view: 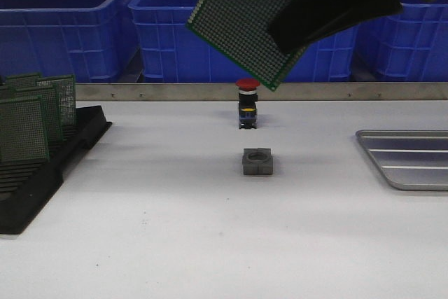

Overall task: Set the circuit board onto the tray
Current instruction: 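Release the board from the left gripper and carry it toward the tray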

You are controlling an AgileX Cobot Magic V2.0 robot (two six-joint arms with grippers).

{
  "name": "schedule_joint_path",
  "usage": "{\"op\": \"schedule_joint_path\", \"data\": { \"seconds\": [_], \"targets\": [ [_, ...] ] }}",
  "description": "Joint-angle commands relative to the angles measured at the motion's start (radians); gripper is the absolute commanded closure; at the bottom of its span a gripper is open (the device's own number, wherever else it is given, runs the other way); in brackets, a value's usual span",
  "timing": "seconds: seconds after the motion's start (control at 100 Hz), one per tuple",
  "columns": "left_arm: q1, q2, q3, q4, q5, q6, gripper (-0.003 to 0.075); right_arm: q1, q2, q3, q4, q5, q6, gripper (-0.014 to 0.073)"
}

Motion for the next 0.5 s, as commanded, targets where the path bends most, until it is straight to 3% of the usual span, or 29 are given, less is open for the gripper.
{"op": "schedule_joint_path", "data": {
  "seconds": [0.0, 0.3, 0.49],
  "targets": [
    [-0.004, -0.049, -0.045, -0.038, -0.006, -0.008, 0.022, -0.027, -0.018, -0.03, 0.031, 0.003, 0.074, 0.0713],
    [0.017, -0.049, -0.091, 0.007, -0.009, -0.01, 0.0227, -0.24, 0.077, -0.03, -0.117, -0.017, 0.374, 0.0713],
    [0.02, -0.049, -0.091, 0.005, -0.007, -0.012, 0.0227, -0.361, 0.18, -0.03, -0.115, -0.186, 0.457, 0.0713]
  ]
}}
